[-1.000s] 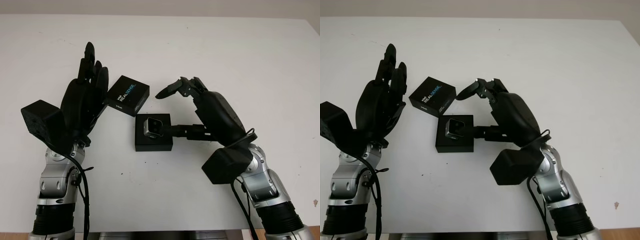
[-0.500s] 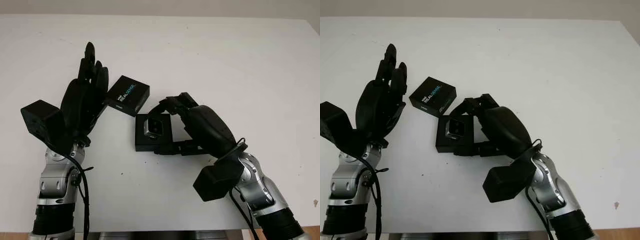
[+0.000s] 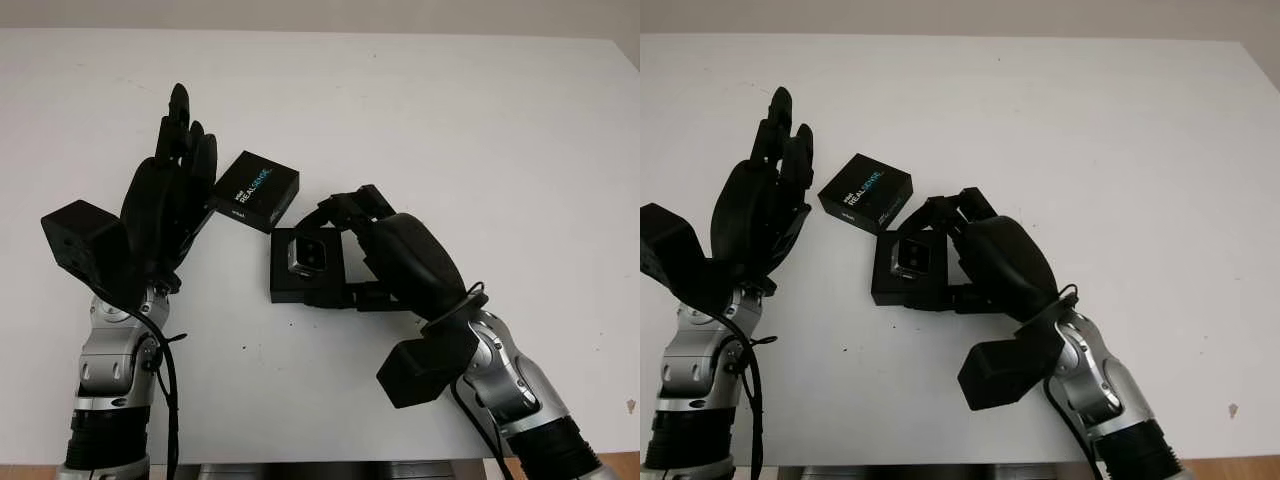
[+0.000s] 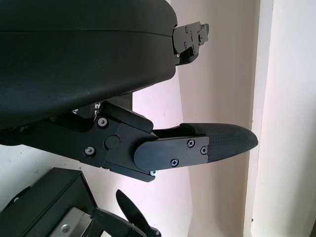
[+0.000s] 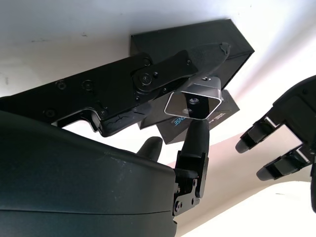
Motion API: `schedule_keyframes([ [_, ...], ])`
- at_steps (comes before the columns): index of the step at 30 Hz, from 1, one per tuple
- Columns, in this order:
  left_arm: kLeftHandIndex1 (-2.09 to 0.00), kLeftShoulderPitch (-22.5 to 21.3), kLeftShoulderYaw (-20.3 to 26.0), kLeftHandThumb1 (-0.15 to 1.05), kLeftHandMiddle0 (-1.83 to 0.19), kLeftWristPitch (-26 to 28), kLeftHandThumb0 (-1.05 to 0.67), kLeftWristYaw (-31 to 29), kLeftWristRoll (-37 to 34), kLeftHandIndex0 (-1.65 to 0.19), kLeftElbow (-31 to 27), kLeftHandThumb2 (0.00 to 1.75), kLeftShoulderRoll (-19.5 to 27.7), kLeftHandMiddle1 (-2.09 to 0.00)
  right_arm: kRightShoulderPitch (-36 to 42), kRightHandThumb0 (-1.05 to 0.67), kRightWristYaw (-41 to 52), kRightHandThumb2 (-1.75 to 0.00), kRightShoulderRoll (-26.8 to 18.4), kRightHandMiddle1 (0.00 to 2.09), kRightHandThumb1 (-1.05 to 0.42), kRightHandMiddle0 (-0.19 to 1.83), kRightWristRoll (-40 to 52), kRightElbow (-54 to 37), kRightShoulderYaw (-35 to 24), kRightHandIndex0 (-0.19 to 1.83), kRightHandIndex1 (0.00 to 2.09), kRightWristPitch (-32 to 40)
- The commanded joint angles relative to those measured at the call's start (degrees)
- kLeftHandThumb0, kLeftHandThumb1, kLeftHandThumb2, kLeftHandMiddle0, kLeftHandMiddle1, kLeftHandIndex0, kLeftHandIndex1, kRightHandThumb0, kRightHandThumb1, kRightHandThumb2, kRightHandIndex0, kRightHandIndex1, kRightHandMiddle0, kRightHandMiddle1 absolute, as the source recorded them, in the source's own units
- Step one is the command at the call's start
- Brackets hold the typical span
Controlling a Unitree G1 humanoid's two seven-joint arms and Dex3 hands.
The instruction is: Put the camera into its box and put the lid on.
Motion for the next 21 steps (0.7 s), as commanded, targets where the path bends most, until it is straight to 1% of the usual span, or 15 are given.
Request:
schedule_keyframes([
  [1,0.0,-0.2,0.3,1.05,0.19,-0.2,-0.78,-0.1,0.1,0.19,-0.3,0.51,0.6,0.0,-0.8,-0.66,0.0,-0.06,0.4,1.33,-1.01,0.07,0.6,-0.3,-1.0,-0.08,1.13,1.2],
  [5,0.0,-0.2,0.4,1.05,0.19,-0.4,-0.78,-0.2,0.0,0.19,-0.3,0.51,0.6,0.0,-2.0,-0.65,0.1,-0.05,0.6,1.31,-0.99,0.07,2.0,-0.6,-1.9,-0.08,1.14,2.6],
  [10,0.0,-0.1,0.2,1.05,0.19,-0.1,-0.79,-0.2,0.3,0.19,-0.6,0.51,0.9,0.0,-3.0,-0.69,0.9,-0.06,0.6,1.24,-0.99,0.11,2.9,-1.0,-2.7,-0.05,1.13,4.5],
  [14,0.0,0.0,0.3,1.05,0.19,0.4,-0.79,0.0,-0.2,0.19,-1.0,0.5,0.7,0.0,-3.0,-0.69,0.6,-0.05,0.4,1.23,-0.97,0.15,3.2,-0.8,-2.4,-0.03,1.12,4.0],
  [21,0.0,0.0,0.2,1.05,0.19,0.5,-0.77,0.2,0.1,0.19,-1.2,0.52,0.8,0.0,-2.5,-0.68,1.3,-0.05,0.5,1.22,-0.97,0.16,3.3,-1.4,-2.6,-0.03,1.12,4.0],
])
